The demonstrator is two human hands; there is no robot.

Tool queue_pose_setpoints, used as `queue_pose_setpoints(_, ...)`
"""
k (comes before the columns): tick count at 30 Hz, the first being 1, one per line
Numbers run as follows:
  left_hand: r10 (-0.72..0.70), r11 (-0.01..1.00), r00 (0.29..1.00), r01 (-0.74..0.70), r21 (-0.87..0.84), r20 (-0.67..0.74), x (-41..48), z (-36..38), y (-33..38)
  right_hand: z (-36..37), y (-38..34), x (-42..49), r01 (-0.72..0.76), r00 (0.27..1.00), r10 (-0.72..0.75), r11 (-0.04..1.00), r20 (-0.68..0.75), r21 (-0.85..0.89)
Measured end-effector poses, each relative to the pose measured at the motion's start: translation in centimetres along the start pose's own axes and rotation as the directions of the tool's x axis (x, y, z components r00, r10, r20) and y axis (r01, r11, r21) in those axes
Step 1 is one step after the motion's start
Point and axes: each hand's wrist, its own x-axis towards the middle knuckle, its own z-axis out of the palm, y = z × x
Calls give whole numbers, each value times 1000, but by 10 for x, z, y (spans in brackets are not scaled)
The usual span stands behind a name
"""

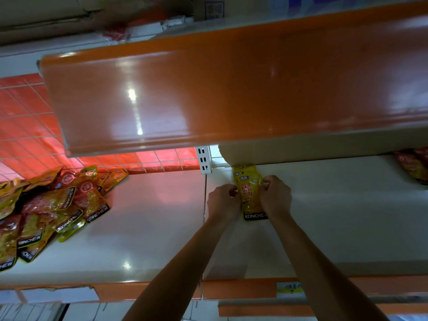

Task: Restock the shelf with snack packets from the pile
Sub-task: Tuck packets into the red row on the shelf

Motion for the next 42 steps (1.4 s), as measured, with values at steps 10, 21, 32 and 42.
queue_pose_setpoints(10,19,999,999,-20,31,40,1,-3,8,5,1,-1,46,999,-46,997,-5,-54)
queue_pose_setpoints(21,17,999,999,-16,-38,35,4,-4,10,1,-1,-3,41,999,-41,999,-10,-11)
queue_pose_setpoints(32,32,999,999,-31,-20,42,4,-2,4,-1,-2,-7,49,999,-48,998,15,-49)
queue_pose_setpoints(42,70,996,997,-67,63,-44,7,-26,-16,14,-48,-30,317,948,-316,946,17,-64)
